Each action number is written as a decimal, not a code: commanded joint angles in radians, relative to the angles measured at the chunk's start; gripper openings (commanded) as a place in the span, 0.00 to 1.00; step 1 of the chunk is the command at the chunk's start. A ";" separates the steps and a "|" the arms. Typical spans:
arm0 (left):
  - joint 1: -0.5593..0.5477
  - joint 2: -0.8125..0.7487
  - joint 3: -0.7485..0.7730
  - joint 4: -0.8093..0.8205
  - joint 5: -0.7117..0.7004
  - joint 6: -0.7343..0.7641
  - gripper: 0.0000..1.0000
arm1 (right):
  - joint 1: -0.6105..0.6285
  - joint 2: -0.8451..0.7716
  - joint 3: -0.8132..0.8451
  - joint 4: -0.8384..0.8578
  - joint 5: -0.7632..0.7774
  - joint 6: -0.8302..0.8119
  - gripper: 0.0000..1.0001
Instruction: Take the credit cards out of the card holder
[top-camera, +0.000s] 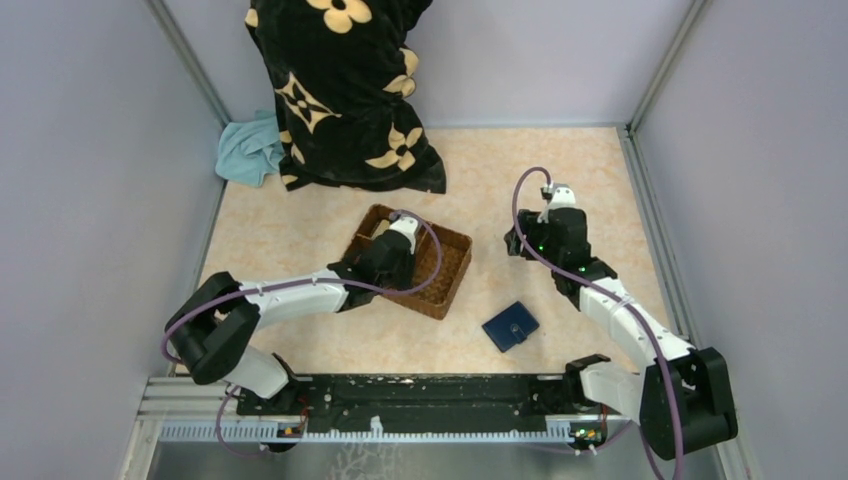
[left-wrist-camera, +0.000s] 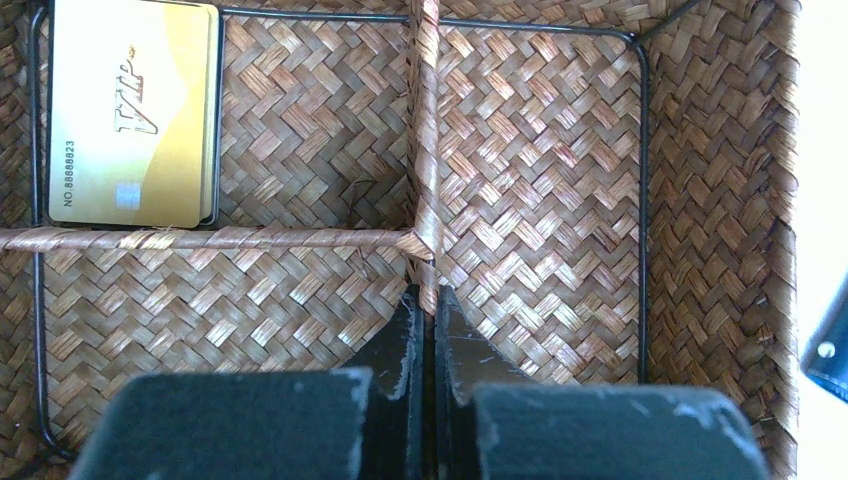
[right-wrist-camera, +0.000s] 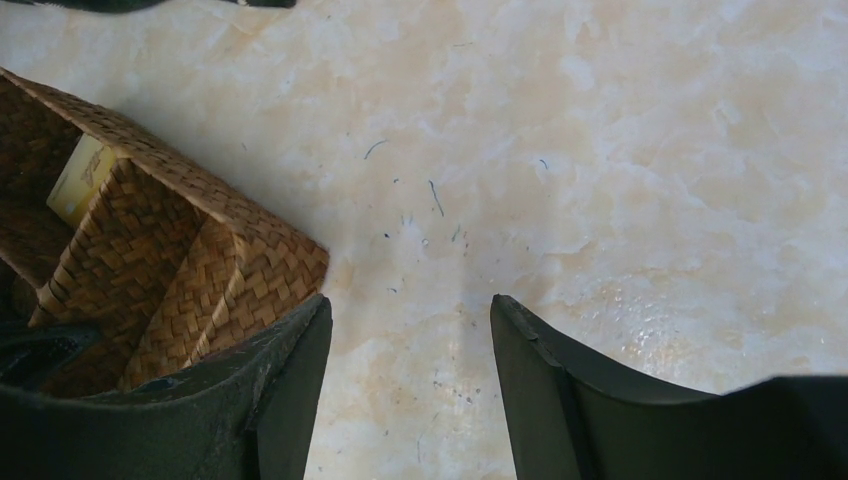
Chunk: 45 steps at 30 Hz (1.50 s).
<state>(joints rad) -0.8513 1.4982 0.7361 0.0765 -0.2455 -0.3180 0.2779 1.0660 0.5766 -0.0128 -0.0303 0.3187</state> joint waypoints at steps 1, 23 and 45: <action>0.004 -0.006 -0.014 -0.073 -0.129 -0.139 0.00 | 0.006 0.002 0.037 0.066 -0.020 0.008 0.60; -0.001 -0.129 -0.034 0.058 -0.210 -0.081 0.76 | 0.005 -0.171 -0.012 -0.083 -0.039 0.059 0.63; -0.277 0.157 0.082 0.362 0.329 0.208 0.70 | -0.212 -0.293 -0.091 -0.160 -0.078 0.240 0.27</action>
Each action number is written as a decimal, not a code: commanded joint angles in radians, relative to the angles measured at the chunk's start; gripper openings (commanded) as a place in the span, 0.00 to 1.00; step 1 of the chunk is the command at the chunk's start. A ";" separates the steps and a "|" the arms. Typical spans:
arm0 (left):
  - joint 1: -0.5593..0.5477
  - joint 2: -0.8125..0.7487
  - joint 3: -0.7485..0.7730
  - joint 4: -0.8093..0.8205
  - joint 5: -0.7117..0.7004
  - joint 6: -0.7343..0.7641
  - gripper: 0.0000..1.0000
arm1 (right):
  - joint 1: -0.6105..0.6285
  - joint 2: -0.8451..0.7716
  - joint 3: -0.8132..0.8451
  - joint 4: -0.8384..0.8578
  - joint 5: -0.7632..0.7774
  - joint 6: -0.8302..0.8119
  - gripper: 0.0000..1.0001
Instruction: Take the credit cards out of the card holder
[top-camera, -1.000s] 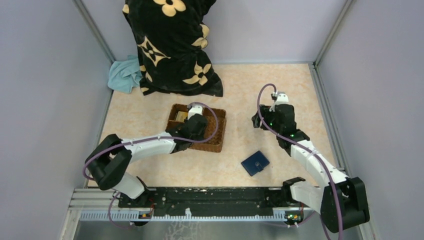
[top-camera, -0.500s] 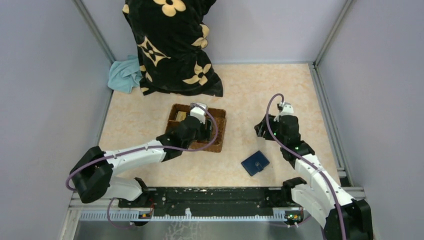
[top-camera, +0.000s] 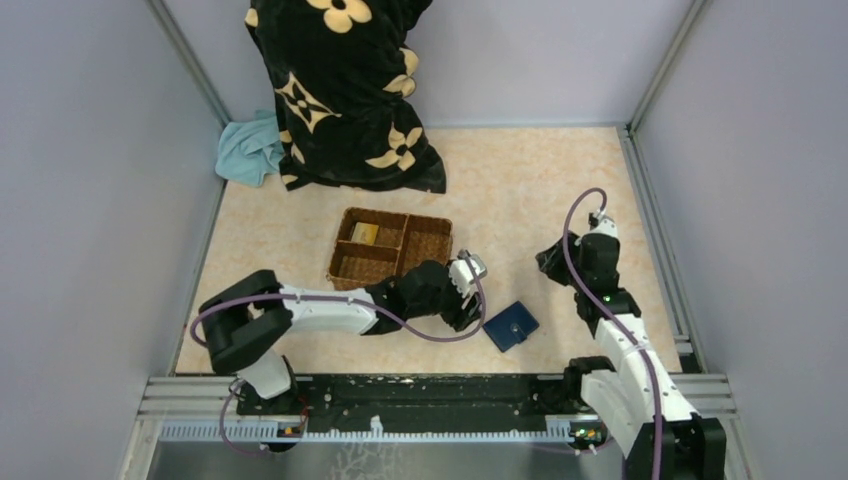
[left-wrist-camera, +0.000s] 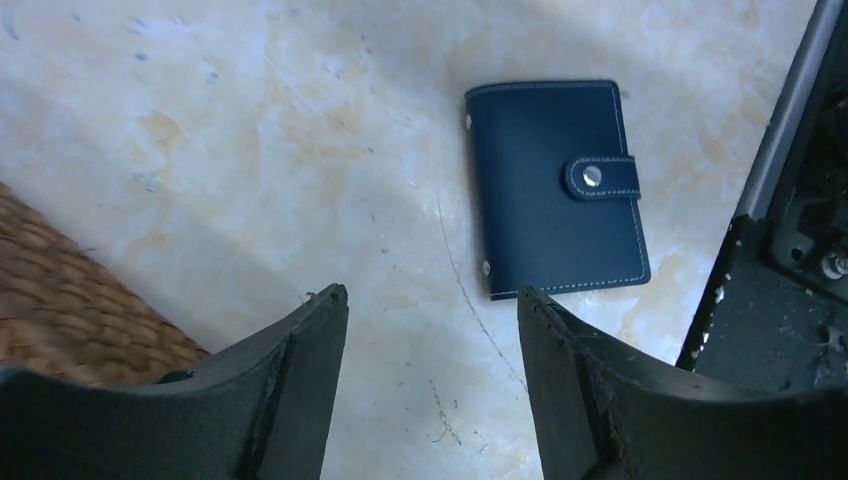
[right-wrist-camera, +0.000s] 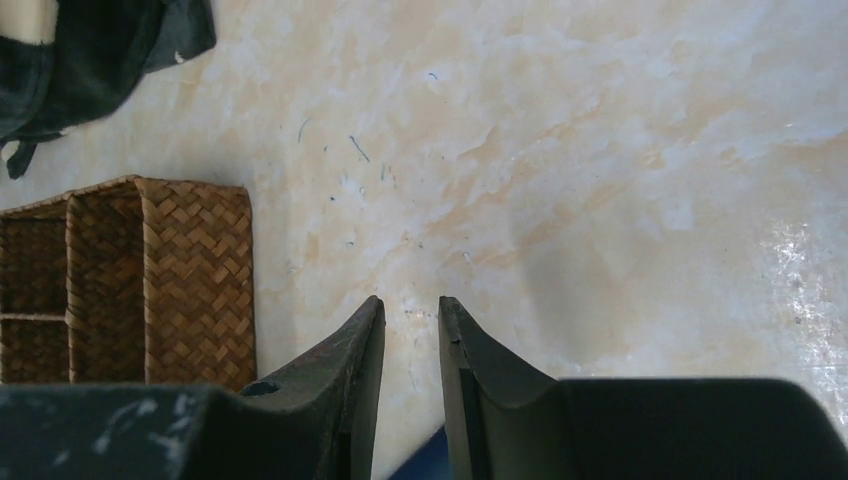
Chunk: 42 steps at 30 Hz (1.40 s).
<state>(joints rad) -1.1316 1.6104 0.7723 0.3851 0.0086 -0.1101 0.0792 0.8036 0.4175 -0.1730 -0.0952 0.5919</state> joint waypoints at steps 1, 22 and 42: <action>0.002 0.052 0.054 0.054 0.119 0.017 0.70 | -0.013 -0.029 0.069 -0.006 -0.002 -0.044 0.27; -0.145 0.245 0.217 -0.038 0.037 0.120 1.00 | -0.016 0.030 0.092 -0.022 0.093 -0.119 0.38; -0.147 0.388 0.317 -0.099 -0.309 0.076 0.99 | -0.024 0.059 0.081 0.003 0.084 -0.133 0.36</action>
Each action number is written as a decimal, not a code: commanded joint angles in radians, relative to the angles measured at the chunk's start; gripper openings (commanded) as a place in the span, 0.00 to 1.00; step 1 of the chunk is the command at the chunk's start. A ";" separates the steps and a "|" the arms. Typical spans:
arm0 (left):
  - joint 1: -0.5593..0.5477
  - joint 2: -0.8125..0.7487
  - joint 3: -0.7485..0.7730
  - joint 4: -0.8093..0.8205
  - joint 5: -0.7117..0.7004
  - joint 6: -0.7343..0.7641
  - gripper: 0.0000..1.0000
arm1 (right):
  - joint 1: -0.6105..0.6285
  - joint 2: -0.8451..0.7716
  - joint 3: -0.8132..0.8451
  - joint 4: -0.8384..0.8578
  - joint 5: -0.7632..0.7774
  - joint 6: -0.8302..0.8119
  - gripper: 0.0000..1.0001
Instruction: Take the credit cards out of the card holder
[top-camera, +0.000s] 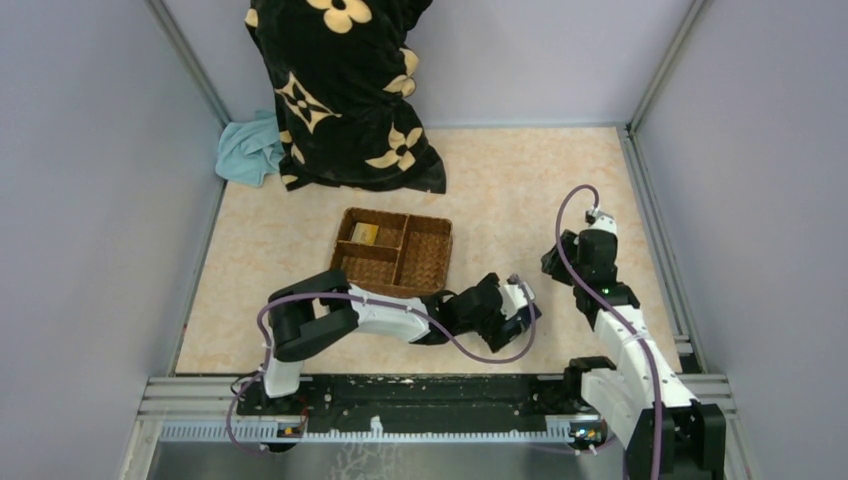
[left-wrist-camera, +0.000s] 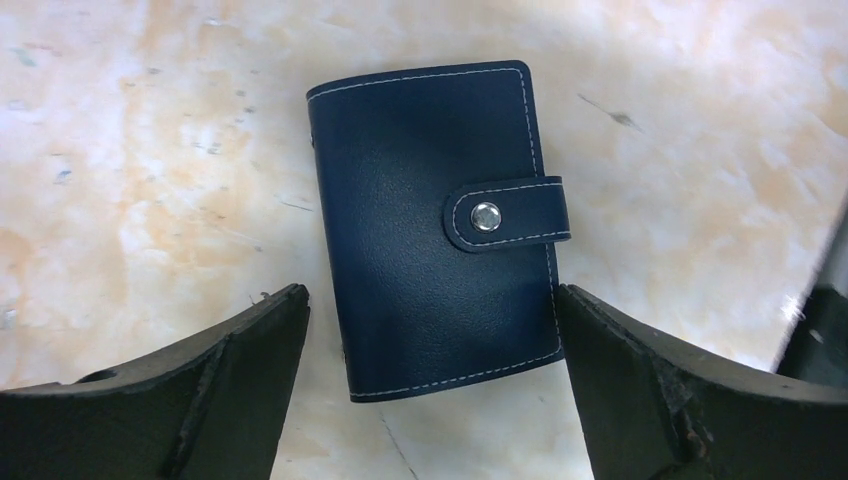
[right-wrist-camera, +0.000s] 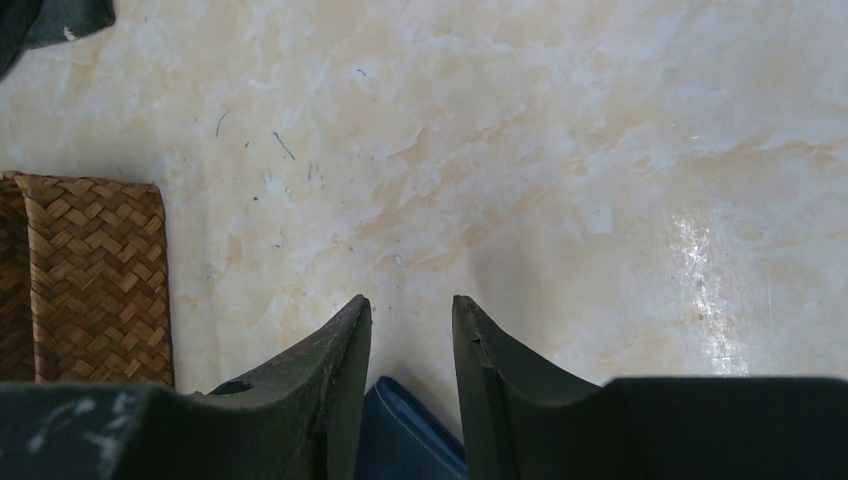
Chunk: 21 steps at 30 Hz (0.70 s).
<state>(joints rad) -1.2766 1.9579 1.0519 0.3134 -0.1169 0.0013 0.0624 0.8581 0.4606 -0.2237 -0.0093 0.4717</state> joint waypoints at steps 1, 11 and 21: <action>-0.002 0.047 0.048 -0.033 -0.221 -0.040 0.97 | -0.006 0.006 0.038 0.056 -0.003 -0.013 0.36; 0.068 0.106 0.160 -0.091 -0.369 -0.199 0.84 | -0.007 -0.020 0.045 0.045 0.050 -0.050 0.34; 0.108 -0.126 0.014 0.102 -0.228 -0.151 0.80 | 0.002 -0.060 0.021 0.108 -0.035 -0.088 0.36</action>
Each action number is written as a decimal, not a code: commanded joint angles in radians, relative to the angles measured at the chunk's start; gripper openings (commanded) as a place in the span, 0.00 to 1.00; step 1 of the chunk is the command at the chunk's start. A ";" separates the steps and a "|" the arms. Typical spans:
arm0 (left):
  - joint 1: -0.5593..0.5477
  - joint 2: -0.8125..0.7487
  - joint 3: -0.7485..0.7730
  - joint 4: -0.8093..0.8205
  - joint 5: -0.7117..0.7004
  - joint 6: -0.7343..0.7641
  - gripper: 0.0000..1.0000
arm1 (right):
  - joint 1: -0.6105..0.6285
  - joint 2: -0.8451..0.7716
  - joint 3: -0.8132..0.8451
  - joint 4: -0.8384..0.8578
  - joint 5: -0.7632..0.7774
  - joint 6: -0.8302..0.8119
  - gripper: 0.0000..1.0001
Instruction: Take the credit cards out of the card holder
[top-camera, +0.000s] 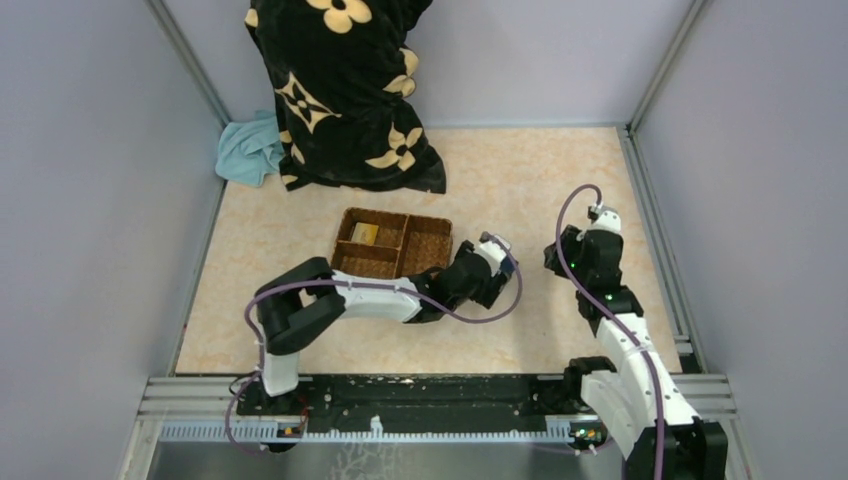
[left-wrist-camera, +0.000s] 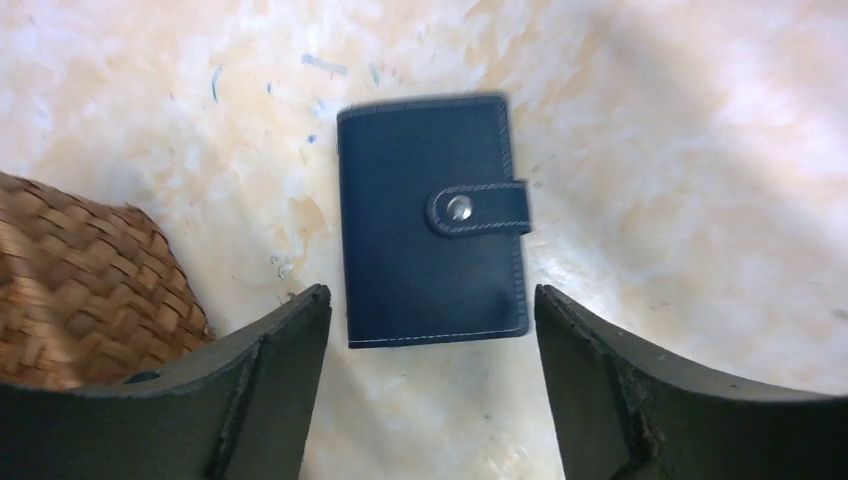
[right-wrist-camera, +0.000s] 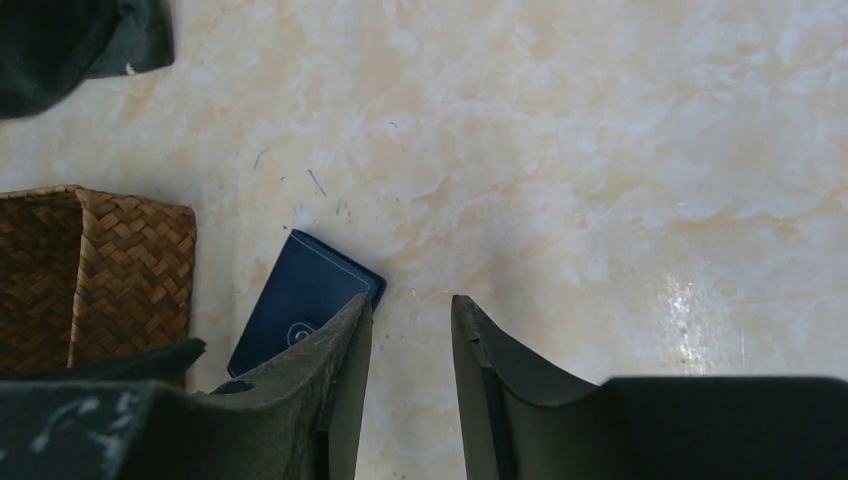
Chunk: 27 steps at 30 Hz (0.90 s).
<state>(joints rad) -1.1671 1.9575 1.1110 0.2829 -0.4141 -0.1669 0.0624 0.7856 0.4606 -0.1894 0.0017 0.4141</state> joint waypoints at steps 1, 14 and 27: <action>0.005 -0.143 -0.063 0.153 0.076 0.024 0.83 | 0.017 0.019 0.021 0.079 -0.039 -0.039 0.36; 0.210 -0.083 -0.089 0.109 0.230 -0.136 0.40 | 0.167 0.124 0.058 0.170 -0.014 -0.037 0.23; 0.286 -0.023 -0.089 0.069 0.230 -0.183 0.12 | 0.169 0.180 0.065 0.175 -0.030 -0.050 0.00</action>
<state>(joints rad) -0.9184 1.9190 1.0622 0.4232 -0.1661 -0.3264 0.2222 0.9516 0.4946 -0.0784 -0.0128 0.3664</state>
